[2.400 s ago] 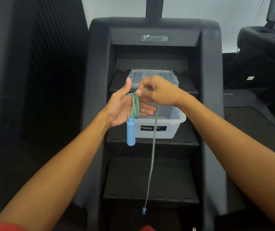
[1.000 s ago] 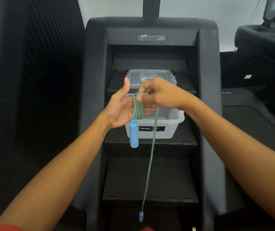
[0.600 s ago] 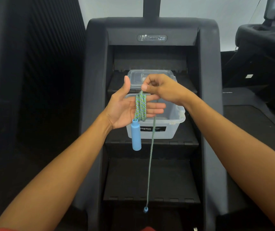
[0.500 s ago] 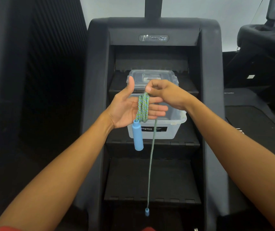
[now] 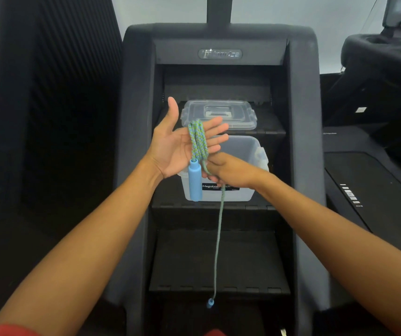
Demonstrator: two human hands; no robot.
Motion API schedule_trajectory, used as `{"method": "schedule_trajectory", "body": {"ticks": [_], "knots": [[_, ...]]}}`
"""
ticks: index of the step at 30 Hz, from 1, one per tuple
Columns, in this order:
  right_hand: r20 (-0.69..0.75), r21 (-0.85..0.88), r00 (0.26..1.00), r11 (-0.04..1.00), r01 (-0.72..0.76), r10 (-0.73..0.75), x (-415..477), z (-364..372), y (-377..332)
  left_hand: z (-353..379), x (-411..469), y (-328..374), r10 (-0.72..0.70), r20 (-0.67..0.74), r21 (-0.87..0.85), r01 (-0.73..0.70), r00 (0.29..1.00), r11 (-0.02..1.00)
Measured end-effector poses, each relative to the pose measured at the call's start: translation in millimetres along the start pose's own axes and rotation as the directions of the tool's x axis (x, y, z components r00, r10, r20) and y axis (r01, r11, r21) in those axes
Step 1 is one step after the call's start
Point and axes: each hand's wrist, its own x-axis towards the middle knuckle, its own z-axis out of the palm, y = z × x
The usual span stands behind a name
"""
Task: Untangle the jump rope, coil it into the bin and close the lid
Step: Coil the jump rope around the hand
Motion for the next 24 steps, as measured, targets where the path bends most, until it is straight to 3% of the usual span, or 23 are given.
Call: {"method": "schedule_trajectory", "body": {"ticks": [3,6,12,18,24], "knots": [[0.011,-0.087,1.000,0.996,-0.022,0.023,-3.3,-1.5,-5.2,-5.4,0.8,-2.5,-0.002,-0.053,0.031,0.003,0.999,1.000],[0.041,-0.017,0.999,1.000,-0.015,0.015,-7.7,-10.5,-12.6,-8.2,-1.2,-5.7,-0.010,-0.085,0.040,0.013,0.996,0.999],[0.042,-0.035,0.994,0.994,0.101,-0.099,-17.2,-38.4,-41.4,-8.7,-4.5,-10.7,-0.068,-0.028,0.050,0.070,0.997,0.996],[-0.078,-0.081,0.981,0.982,0.171,-0.177,-5.0,-64.5,-48.5,-3.7,-8.3,-17.5,-0.106,-0.016,0.167,0.108,0.994,0.980],[-0.171,-0.149,0.953,0.962,0.227,-0.251,6.6,-76.0,-44.2,2.9,-14.4,-15.4,-0.181,0.081,0.097,0.173,0.980,0.980]]}}
